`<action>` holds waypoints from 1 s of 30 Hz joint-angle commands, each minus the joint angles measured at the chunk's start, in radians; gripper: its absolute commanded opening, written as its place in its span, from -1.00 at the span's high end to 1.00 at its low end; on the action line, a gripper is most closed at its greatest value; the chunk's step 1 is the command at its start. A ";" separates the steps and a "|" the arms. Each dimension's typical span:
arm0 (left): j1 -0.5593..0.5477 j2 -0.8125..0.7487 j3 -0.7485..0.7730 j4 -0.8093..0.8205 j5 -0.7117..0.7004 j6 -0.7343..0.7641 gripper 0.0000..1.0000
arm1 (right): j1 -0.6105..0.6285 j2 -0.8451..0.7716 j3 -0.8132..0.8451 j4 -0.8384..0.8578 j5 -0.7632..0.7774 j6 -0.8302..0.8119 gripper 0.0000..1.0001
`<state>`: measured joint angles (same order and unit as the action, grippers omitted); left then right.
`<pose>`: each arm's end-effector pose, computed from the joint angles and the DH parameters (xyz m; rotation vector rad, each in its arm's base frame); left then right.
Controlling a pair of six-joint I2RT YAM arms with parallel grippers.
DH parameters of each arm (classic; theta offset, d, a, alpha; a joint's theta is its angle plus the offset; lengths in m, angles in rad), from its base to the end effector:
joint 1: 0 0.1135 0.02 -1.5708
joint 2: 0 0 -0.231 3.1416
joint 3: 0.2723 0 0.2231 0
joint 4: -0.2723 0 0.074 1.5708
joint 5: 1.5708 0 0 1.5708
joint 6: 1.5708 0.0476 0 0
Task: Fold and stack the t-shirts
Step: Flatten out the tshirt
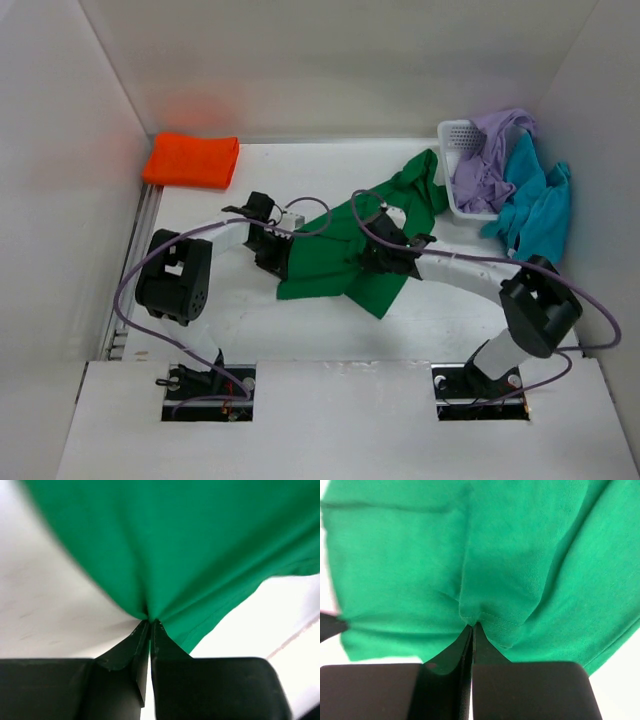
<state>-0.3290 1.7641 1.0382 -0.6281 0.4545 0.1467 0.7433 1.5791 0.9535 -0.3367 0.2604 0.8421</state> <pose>0.2677 -0.1135 0.1284 0.7514 2.7907 -0.6940 0.2290 0.1939 0.1688 0.2275 2.5070 0.3313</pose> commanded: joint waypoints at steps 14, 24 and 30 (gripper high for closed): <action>0.235 0.100 1.186 -0.142 -0.350 0.258 1.00 | -0.442 -0.203 0.694 -0.159 -0.147 -0.281 1.00; 0.299 -0.313 0.437 -0.050 -0.451 0.508 1.00 | -0.505 -0.764 0.053 -0.310 -0.133 -0.088 1.00; 0.315 -0.277 0.379 -0.078 -0.421 0.445 0.99 | -0.451 -0.659 0.025 -0.325 -0.157 -0.096 1.00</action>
<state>-0.0330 1.4761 1.3960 -0.7433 0.0494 0.5907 0.2806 0.8158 0.9459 -0.6827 0.1043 0.7498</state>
